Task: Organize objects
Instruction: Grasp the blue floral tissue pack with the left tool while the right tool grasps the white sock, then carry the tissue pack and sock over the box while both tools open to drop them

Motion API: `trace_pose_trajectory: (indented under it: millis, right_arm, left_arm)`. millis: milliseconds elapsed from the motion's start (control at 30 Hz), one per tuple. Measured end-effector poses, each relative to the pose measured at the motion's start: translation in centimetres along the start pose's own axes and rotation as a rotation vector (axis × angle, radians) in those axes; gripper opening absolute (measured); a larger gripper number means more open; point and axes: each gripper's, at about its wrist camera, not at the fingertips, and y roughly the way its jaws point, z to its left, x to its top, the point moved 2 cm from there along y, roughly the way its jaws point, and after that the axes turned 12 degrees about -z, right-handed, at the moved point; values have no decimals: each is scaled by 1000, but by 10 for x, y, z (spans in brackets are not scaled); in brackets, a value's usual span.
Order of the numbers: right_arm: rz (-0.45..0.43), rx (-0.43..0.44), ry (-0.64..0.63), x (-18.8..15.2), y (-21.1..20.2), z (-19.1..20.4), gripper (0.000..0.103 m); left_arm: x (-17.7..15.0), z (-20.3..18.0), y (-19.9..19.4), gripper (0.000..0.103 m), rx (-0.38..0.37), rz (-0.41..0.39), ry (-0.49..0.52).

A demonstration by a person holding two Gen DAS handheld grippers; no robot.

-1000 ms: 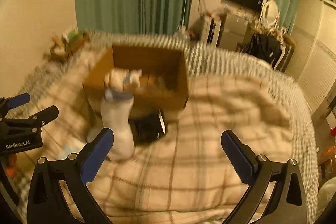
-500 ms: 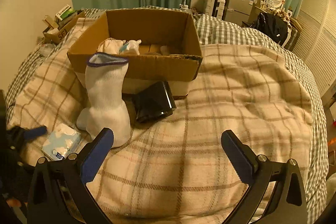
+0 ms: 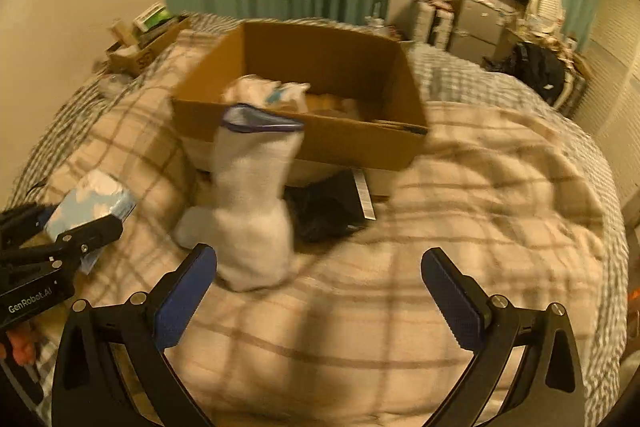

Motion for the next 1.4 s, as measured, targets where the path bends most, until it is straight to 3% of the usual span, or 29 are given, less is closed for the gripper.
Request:
trace_pose_trajectory:
  millis: [133,300,400,533,733,1033,1400]
  right_arm:
    - [53,48,-43,0,26,28,103]
    - [138,69,-64,-9,62,48,100]
    - [147,98,-41,-13,74,50,81]
    - [164,81,-51,-20,83,50,63]
    - [106,103,-62,-15,56,50,51]
    - [7,139,-21,1,-7,32,48]
    - [-149,84,19,69,-48,-14,47]
  left_arm:
    - [-8,21,10,50,24,61,-69]
    - [-8,29,17,50,39,73,-71]
    - [-9,30,22,50,48,86,-71]
    - [-11,29,25,50,53,94,-67]
    - [-10,25,20,50,48,71,-47]
    - [19,6,-6,50,37,-1,-39]
    - [95,-29,-12,50,2,-81,55]
